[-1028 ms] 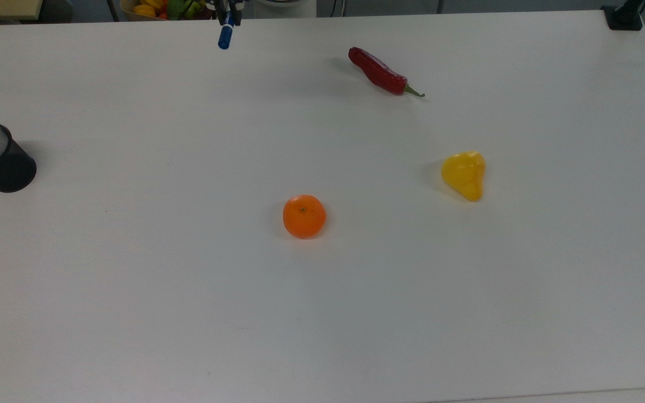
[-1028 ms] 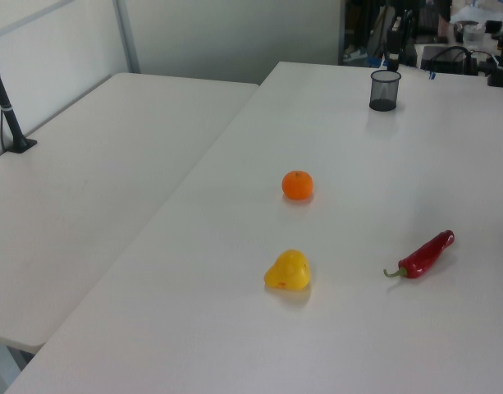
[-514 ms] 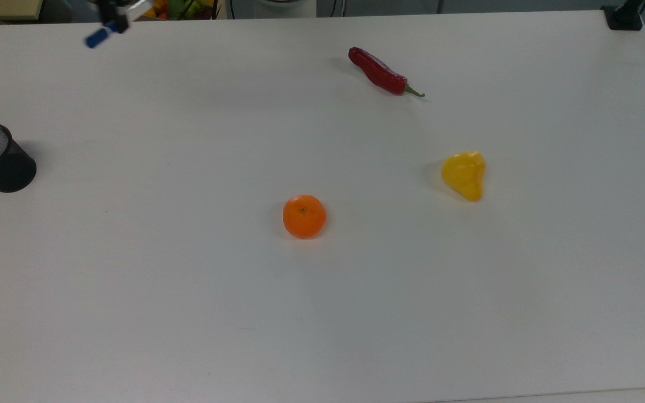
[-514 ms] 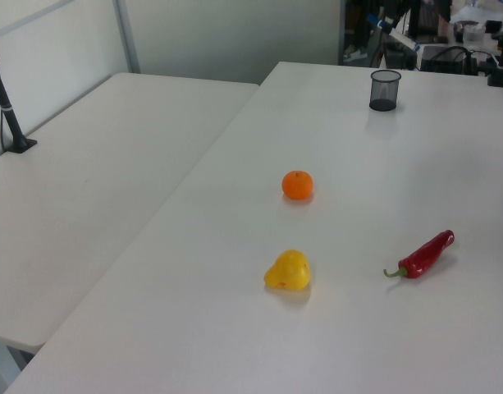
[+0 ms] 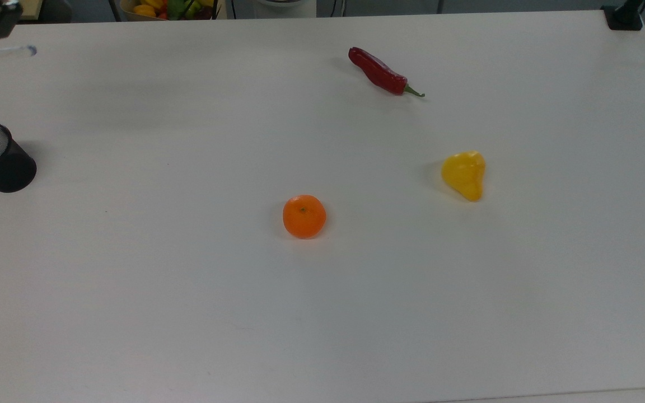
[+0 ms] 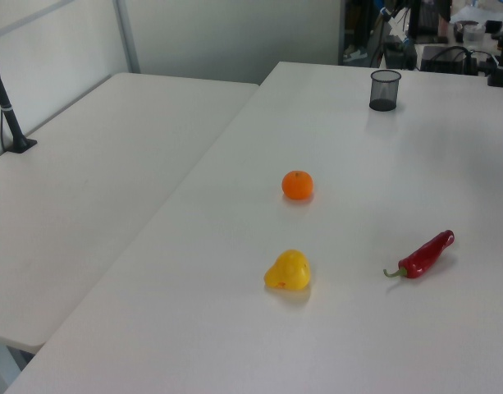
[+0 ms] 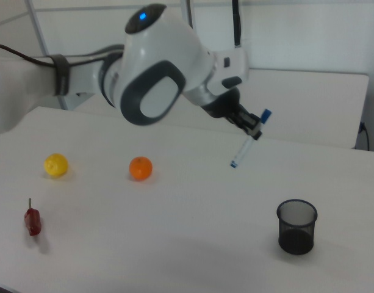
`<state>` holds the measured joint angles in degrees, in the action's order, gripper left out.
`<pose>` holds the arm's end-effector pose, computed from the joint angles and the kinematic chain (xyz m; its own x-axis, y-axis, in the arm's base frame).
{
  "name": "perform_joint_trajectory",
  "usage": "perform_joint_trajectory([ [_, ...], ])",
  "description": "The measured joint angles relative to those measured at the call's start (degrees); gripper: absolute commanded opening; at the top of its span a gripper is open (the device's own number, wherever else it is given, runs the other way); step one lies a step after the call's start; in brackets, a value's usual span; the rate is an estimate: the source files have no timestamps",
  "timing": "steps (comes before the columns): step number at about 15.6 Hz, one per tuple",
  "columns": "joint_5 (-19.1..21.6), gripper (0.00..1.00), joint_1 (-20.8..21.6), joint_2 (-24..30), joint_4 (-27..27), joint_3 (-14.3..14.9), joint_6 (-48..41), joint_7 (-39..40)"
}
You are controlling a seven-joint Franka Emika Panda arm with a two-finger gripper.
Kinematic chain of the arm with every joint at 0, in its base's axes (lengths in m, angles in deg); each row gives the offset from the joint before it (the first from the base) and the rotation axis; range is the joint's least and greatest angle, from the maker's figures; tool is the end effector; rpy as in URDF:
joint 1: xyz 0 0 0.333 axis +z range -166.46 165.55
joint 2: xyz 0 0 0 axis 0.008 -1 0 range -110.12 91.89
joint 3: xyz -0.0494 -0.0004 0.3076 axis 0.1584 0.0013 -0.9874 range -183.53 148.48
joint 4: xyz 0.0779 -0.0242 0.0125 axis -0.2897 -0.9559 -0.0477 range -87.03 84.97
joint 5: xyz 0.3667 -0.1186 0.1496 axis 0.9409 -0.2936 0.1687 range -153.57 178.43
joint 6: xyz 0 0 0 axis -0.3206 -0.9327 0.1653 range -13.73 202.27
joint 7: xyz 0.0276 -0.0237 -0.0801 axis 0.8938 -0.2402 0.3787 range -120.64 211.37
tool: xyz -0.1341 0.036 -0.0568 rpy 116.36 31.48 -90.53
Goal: Place marker
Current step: 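Carry the marker over the black mesh pen cup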
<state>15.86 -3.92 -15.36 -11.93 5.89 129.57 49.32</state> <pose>0.6151 -0.2992 0.5271 0.7455 -0.3234 0.5828 -0.4149 -0.9095 0.0261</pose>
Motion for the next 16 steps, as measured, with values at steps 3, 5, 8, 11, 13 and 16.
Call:
perform_joint_trajectory([
  [3,0.0,0.00,-2.8,-4.4,-0.4,0.1,10.5,0.0],
  [5,0.0,0.00,-4.7,-6.8,-0.6,0.1,15.0,0.0],
  [8,0.0,0.00,-6.7,-10.4,-0.7,0.1,20.3,-0.1],
  [11,0.4,0.00,-6.9,-13.9,-0.8,0.0,25.1,-0.3],
  [13,1.4,0.00,-6.9,-16.5,-0.8,0.0,28.8,-0.9],
  [16,1.9,0.00,-6.9,-19.7,-0.8,-0.2,33.7,-2.0],
])
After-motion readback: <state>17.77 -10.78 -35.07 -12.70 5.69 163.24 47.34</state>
